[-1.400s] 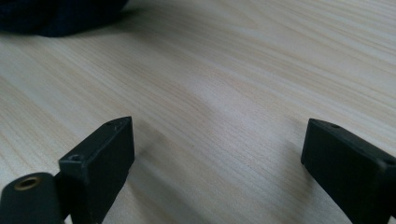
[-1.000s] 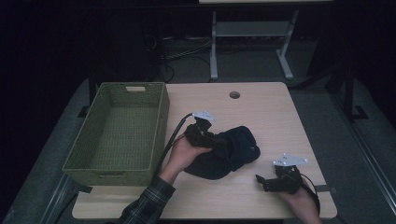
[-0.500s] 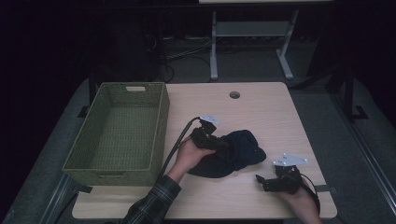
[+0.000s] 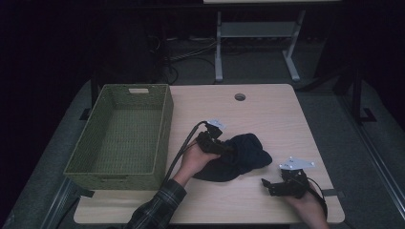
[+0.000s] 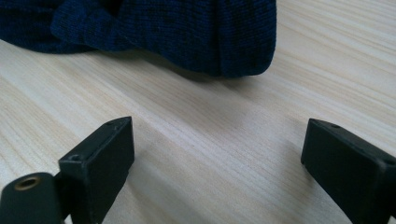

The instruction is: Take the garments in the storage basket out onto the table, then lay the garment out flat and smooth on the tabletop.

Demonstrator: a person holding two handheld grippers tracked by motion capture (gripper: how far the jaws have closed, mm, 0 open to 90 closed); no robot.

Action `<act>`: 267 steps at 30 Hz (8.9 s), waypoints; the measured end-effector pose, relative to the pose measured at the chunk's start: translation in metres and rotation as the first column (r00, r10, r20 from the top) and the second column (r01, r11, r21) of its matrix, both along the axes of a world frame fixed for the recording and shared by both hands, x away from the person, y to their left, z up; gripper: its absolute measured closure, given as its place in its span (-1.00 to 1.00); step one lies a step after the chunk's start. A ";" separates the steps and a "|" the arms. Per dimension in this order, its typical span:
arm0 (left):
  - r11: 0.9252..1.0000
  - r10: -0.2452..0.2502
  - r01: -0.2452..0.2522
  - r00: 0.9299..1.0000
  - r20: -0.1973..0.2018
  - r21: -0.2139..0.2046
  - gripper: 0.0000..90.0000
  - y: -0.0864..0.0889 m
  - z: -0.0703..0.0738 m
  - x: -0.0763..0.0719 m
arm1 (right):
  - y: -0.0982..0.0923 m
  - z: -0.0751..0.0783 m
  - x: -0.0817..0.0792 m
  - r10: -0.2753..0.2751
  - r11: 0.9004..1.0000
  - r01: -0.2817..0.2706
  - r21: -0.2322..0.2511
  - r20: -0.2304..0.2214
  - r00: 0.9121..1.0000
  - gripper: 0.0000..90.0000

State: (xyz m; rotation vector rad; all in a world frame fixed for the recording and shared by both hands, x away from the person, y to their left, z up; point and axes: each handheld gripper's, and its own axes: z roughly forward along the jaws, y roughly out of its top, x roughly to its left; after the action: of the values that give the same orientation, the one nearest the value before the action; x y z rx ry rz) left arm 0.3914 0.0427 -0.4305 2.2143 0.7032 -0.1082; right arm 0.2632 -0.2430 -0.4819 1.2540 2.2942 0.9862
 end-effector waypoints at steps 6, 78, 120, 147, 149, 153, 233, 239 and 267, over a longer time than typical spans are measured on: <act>1.000 0.006 -0.006 1.000 0.029 -0.004 -0.03 0.006 0.012 -0.003 | 0.000 0.000 0.000 0.000 1.000 0.000 0.000 0.000 1.000 -0.79; 0.992 -0.095 0.092 0.995 0.032 0.089 1.00 0.041 -0.034 -0.072 | -0.012 0.034 0.001 0.075 0.995 -0.074 0.068 -0.006 0.997 -0.44; 0.994 -0.086 0.084 0.996 0.018 0.076 1.00 0.042 -0.035 -0.071 | 0.024 0.065 0.045 0.242 0.962 -0.250 0.112 0.080 0.967 0.72; 0.985 -0.142 0.140 0.990 0.017 0.102 1.00 0.035 -0.032 -0.077 | 0.037 0.117 0.102 0.204 0.972 -0.217 0.090 0.131 0.970 0.74; 0.984 -0.147 0.144 0.989 0.019 0.102 1.00 0.034 -0.032 -0.078 | 0.037 0.120 0.105 0.203 0.973 -0.215 0.086 0.134 0.970 0.74; 0.982 -0.160 0.158 0.987 0.012 0.098 1.00 0.033 -0.032 -0.079 | 0.038 0.126 0.114 0.190 0.974 -0.203 0.096 0.134 0.973 0.75; 0.975 -0.223 0.224 0.973 -0.058 0.014 0.87 0.025 -0.031 -0.089 | 0.036 0.091 0.183 0.038 0.996 -0.039 0.074 0.019 0.999 1.00; 0.985 -0.171 0.171 0.985 0.008 -0.027 0.66 0.036 -0.007 -0.083 | 0.025 0.083 0.152 0.055 0.995 -0.057 0.084 0.023 0.998 1.00; 0.969 0.158 -0.182 0.976 0.148 0.165 1.00 0.041 -0.030 -0.010 | 0.033 0.025 0.090 0.124 0.992 -0.122 0.027 -0.089 0.988 1.00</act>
State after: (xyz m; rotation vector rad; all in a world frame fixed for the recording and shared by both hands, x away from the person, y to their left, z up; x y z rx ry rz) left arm 0.3810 0.0835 -0.4603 2.2929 0.8524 0.1965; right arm 0.3532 -0.2100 -0.4564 1.2010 2.4619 1.0170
